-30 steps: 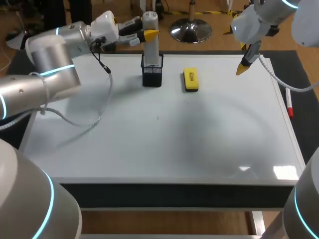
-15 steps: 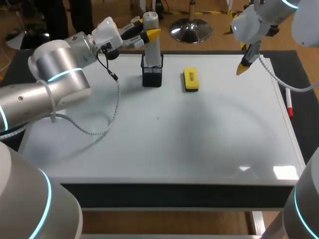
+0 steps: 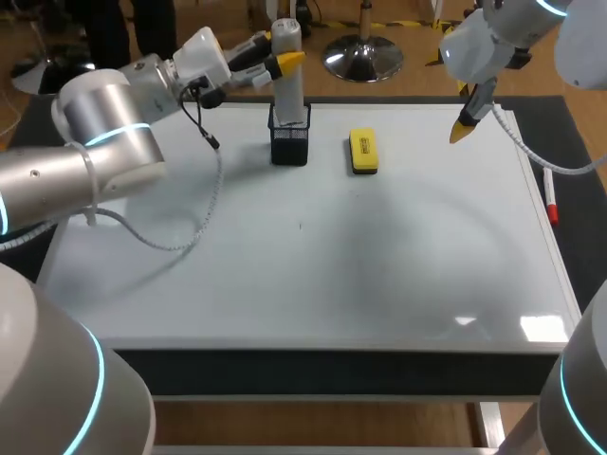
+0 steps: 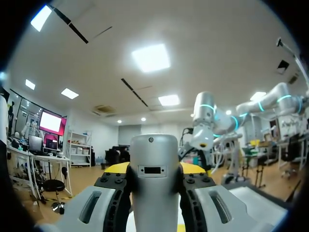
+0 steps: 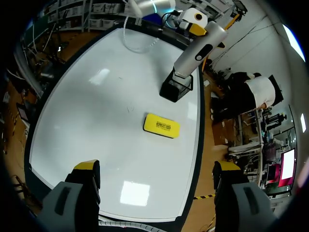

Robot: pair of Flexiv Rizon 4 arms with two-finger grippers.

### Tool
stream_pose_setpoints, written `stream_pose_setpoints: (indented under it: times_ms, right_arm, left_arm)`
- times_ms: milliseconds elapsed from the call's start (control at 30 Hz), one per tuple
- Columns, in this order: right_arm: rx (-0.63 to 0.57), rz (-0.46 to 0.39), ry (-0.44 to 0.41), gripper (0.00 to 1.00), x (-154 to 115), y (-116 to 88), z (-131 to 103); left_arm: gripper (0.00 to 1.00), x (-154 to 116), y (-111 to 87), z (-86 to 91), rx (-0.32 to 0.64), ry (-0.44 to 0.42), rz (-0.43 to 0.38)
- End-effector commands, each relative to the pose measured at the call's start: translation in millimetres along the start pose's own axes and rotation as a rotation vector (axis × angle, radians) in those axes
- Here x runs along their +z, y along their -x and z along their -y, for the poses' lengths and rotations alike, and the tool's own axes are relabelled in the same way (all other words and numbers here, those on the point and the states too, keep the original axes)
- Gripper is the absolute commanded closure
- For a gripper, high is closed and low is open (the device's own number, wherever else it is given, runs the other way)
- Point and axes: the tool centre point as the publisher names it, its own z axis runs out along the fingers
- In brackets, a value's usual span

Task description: Pick up the inspection probe, press it on each red-marked spot on the whiteboard one by one, put down the probe, pick up the eraser, and wipe off all the red marks.

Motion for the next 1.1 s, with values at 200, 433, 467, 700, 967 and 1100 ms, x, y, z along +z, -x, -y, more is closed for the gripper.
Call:
stream_pose_setpoints:
  times_ms: [200, 433, 467, 700, 967, 1100]
  right_arm:
    - [-0.001, -0.003, -0.003, 0.00, 0, 0, 0]
    - [-0.001, -0.003, -0.003, 0.00, 0, 0, 0]
    - [-0.001, -0.003, -0.003, 0.00, 0, 0, 0]
    - [-0.001, -0.003, -0.003, 0.00, 0, 0, 0]
    - [-0.001, -0.003, -0.003, 0.00, 0, 0, 0]
    - [-0.001, -0.003, -0.003, 0.00, 0, 0, 0]
  left_arm:
    - [1.00, 0, 10.2, -2.7, -0.010, -0.012, -0.128]
    - [1.00, 1, 8.9, -6.6, -0.010, -0.031, -0.177]
    - [1.00, 1, 8.9, -6.6, -0.009, -0.035, -0.190]
    - [1.00, -1, 9.9, -11.3, -0.018, -0.028, -0.207]
    - [1.00, -1, 13.0, -16.4, -0.027, -0.022, -0.232]
    - [1.00, -1, 13.1, -21.0, -0.040, -0.018, -0.239]
